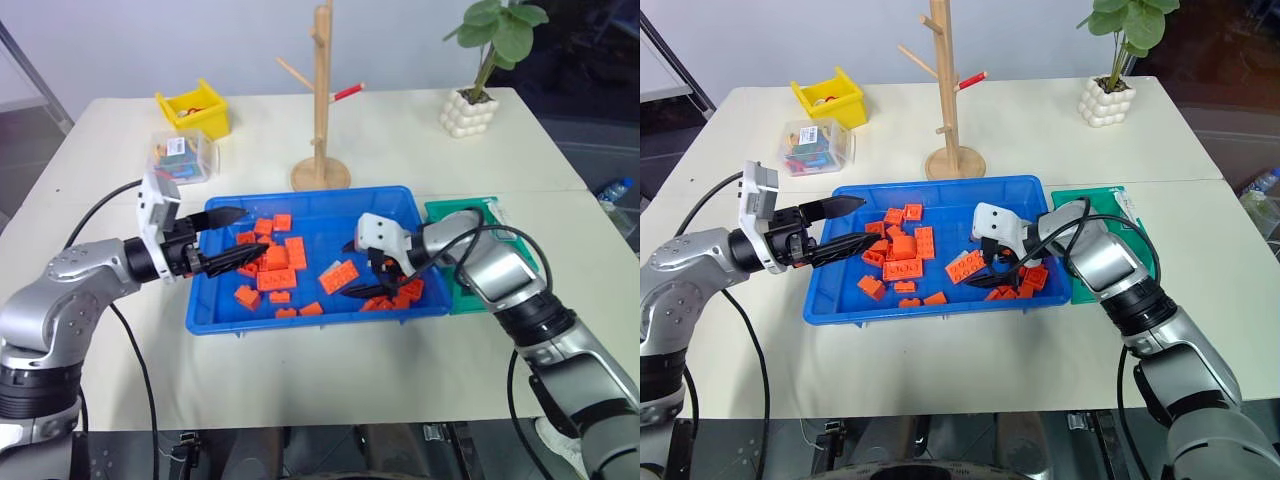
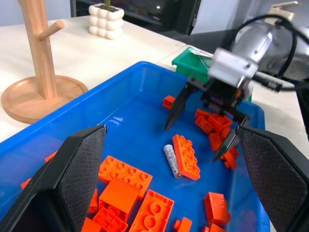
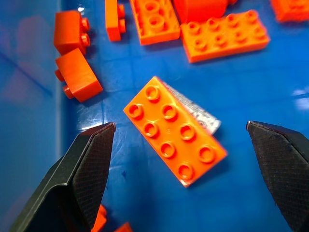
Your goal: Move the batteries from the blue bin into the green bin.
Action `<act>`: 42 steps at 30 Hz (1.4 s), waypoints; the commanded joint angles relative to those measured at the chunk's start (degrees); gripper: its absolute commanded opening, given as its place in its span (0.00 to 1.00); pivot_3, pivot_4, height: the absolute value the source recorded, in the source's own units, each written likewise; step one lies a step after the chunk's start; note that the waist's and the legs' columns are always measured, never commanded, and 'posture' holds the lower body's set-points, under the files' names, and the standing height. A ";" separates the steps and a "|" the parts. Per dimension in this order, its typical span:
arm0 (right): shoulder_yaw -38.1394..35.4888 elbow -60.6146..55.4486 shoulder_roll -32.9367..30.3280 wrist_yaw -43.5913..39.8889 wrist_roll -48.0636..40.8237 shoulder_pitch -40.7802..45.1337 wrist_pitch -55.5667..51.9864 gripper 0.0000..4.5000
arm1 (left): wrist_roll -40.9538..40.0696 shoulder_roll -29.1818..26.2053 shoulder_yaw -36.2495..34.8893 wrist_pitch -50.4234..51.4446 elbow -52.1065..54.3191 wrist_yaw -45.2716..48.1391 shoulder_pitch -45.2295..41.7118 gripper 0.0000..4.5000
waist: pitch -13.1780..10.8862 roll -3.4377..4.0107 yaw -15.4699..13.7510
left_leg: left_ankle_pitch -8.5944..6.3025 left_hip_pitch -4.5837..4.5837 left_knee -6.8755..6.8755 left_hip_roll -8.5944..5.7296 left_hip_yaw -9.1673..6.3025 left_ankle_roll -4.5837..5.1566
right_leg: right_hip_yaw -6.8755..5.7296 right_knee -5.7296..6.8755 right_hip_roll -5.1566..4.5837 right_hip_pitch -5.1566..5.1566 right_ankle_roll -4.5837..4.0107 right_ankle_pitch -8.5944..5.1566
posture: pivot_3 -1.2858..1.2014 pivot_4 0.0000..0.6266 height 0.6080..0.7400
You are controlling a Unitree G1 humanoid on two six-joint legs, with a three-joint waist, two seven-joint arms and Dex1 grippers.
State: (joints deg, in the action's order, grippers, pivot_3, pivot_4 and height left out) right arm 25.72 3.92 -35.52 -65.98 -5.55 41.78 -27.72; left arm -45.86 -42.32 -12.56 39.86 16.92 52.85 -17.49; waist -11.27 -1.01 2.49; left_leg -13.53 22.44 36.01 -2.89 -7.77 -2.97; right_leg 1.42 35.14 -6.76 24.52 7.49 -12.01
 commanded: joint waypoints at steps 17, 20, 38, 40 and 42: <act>-1.24 3.88 1.65 -1.56 4.52 0.62 4.83 0.25 | -2.29 -0.33 -2.72 0.11 2.59 -1.79 1.43 1.00 | 0.00 0.00 -0.02 | 0.00 -0.01 0.01 0.00 0.00 0.00 | 0.00 0.01 0.00 0.00 0.00 0.00 | 0.52 0.24 1.00; -1.58 3.49 1.60 -1.18 4.65 0.77 4.57 0.25 | -2.21 -0.33 -2.58 0.07 2.33 -1.66 1.21 1.00 | 0.00 0.00 -0.03 | 0.00 -0.01 0.01 0.00 0.00 0.00 | 0.00 0.01 0.00 0.00 0.00 0.00 | 0.52 0.24 1.00; -8.56 24.37 4.18 10.67 8.90 11.91 8.19 0.25 | -2.01 -0.20 -2.23 0.11 2.22 -1.58 1.07 1.00 | 0.00 0.00 -0.16 | 0.00 -0.02 -0.01 -0.01 0.00 -0.01 | 0.00 0.02 0.01 -0.01 -0.02 0.01 | 0.52 0.24 1.00; -6.61 26.98 3.50 11.57 11.94 11.75 11.05 0.25 | -2.17 -0.21 -2.44 0.24 2.53 -1.81 1.26 1.00 | 0.00 0.00 -0.07 | 0.00 -0.02 -0.02 -0.02 0.00 -0.01 | 0.00 0.01 0.00 -0.01 -0.02 0.01 | 0.52 0.24 1.00; -5.65 29.14 3.29 12.65 14.12 11.94 12.40 0.35 | -2.37 -0.22 -2.65 0.39 2.84 -2.04 1.49 1.00 | 0.01 -0.01 -0.01 | 0.00 -0.02 -0.01 -0.03 0.00 -0.01 | 0.01 0.02 0.00 -0.02 -0.02 0.01 | 0.52 0.24 1.00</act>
State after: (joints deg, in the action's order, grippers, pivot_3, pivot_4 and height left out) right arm 19.59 30.66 -31.48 -54.61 6.02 53.05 -16.19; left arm -47.00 -42.33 -13.27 40.65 18.15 50.89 -15.95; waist -11.25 -1.02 2.48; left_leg -13.52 22.41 36.01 -2.91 -7.77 -2.98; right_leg 1.42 35.16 -6.76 24.50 7.47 -12.00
